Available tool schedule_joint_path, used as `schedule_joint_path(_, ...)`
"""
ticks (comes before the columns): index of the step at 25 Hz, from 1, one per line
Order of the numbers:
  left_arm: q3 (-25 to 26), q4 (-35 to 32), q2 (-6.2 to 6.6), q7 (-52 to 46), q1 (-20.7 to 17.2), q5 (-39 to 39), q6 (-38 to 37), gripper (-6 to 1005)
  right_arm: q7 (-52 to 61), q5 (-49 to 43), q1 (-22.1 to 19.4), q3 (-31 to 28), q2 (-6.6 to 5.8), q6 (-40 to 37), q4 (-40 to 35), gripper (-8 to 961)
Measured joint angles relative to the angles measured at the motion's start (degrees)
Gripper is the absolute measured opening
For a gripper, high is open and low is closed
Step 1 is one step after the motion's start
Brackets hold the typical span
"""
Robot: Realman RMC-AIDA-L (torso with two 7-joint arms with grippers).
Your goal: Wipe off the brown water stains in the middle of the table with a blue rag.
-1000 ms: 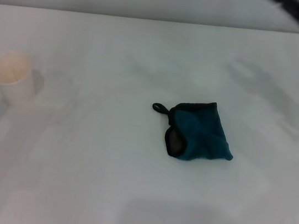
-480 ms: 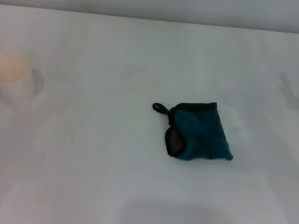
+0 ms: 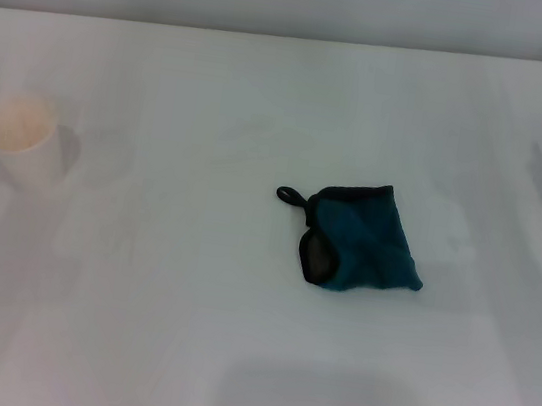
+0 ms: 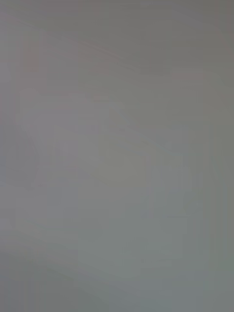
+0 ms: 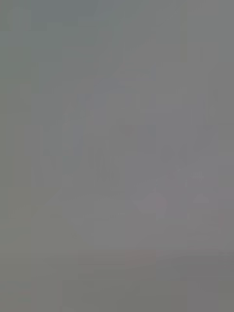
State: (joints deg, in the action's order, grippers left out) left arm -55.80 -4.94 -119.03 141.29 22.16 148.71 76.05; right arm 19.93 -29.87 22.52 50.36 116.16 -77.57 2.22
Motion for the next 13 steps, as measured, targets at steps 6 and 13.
schedule_joint_path(6, -1.1, -0.06, -0.08, 1.55, 0.42, -0.64, -1.87, 893, -2.47, 0.78, -0.09, -2.51, -0.06, 0.18, -0.13, 824)
schedule_joint_path(13, -1.16, -0.07, -0.06, 2.92, 0.44, -0.42, -2.4, 893, -2.74, 0.6, -0.18, -2.72, -0.16, -0.11, 0.08, 824)
